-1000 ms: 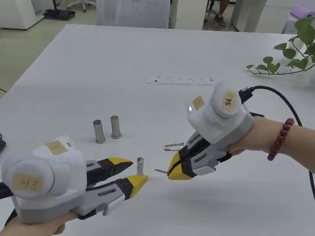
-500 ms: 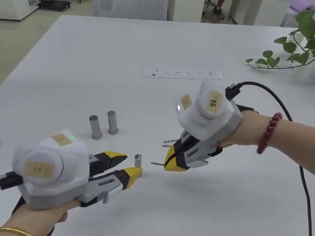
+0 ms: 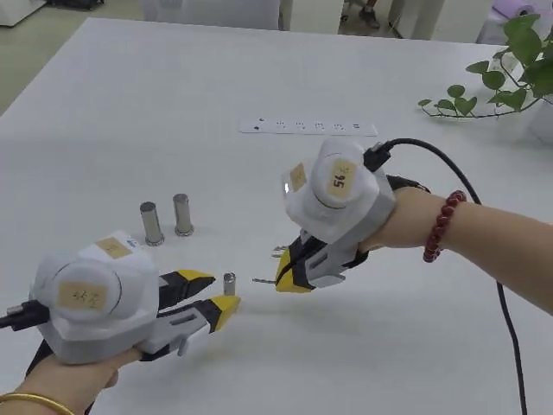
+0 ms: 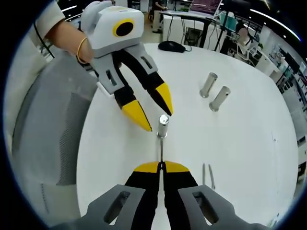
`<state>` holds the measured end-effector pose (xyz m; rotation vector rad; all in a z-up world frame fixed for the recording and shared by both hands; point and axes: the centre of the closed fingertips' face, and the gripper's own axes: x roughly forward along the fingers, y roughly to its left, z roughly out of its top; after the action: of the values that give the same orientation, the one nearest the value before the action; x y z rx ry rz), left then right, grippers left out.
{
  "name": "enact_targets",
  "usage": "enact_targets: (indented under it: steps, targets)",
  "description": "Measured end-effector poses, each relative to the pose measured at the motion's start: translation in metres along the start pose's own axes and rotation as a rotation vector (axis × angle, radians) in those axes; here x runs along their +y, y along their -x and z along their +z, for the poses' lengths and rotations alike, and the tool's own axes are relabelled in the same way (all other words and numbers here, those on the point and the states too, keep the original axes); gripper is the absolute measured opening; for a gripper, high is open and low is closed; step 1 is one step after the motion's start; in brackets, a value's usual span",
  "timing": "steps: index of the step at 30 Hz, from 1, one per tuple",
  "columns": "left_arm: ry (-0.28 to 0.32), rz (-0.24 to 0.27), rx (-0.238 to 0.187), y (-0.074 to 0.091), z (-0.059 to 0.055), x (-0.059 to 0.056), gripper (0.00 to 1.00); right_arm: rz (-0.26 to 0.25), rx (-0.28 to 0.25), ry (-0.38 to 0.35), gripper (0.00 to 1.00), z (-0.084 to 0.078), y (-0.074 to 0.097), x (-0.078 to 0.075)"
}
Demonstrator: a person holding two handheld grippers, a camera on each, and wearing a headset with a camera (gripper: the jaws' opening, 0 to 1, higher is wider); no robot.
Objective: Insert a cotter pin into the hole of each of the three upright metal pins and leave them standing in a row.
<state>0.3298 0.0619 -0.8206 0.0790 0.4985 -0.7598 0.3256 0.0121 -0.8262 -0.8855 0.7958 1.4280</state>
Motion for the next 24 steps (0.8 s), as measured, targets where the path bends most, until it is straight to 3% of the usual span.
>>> enact_targets:
  steps: [8,14,24]
  targets:
    - [0.010,-0.005,-0.004,-0.006,0.001,-0.001,0.20,0.005,0.002,-0.001,0.04,0.003,-0.005,-0.002]
    - [0.004,-0.014,0.001,-0.009,0.000,-0.004,0.12,0.008,0.001,0.008,0.04,0.008,-0.007,-0.002]
    - [0.006,-0.012,0.003,-0.009,-0.001,-0.001,0.08,0.007,0.000,0.024,0.04,0.013,-0.008,-0.003]
